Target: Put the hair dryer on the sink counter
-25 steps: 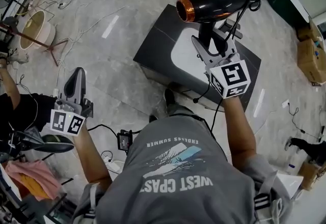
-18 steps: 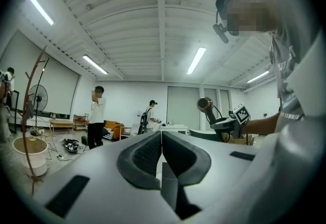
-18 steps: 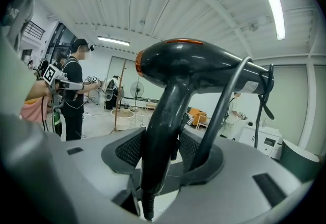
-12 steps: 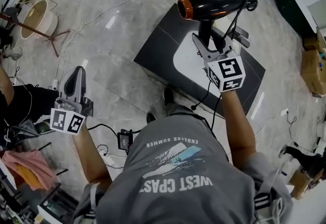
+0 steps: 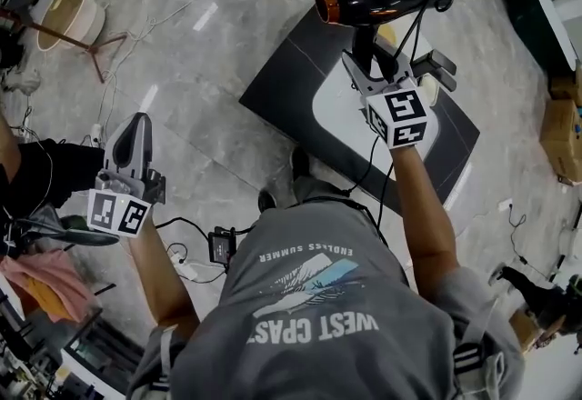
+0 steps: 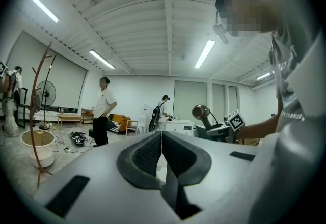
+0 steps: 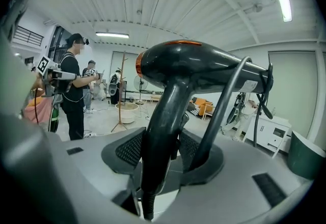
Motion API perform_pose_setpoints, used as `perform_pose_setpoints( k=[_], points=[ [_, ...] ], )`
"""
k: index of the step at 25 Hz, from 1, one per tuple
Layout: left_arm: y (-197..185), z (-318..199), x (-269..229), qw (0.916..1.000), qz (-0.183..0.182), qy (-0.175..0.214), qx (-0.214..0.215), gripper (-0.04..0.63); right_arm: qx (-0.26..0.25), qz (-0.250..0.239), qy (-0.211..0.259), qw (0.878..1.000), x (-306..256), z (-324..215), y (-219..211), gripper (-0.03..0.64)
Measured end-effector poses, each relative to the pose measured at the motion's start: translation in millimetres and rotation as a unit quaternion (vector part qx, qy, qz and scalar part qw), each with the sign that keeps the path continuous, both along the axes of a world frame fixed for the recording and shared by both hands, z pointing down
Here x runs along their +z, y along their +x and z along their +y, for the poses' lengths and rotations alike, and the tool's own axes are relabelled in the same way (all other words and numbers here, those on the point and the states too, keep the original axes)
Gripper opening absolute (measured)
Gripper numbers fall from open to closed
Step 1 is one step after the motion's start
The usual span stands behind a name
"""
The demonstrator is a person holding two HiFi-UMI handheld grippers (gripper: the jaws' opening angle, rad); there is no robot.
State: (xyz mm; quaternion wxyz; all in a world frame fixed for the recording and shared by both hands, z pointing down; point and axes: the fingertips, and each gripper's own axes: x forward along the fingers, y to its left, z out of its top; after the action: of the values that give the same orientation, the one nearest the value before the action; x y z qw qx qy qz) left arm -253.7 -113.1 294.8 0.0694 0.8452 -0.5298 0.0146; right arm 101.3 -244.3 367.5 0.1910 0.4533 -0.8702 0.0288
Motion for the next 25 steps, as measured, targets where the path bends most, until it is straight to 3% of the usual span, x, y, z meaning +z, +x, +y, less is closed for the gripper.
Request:
perform_pose_setpoints(
  k=[25],
  points=[
    [-15,-30,53,0.9972,0.007,-0.064,-0.039,0.02,-0.002,0.025,-0.113,0.993,140,-66,-4,0.215]
  ],
)
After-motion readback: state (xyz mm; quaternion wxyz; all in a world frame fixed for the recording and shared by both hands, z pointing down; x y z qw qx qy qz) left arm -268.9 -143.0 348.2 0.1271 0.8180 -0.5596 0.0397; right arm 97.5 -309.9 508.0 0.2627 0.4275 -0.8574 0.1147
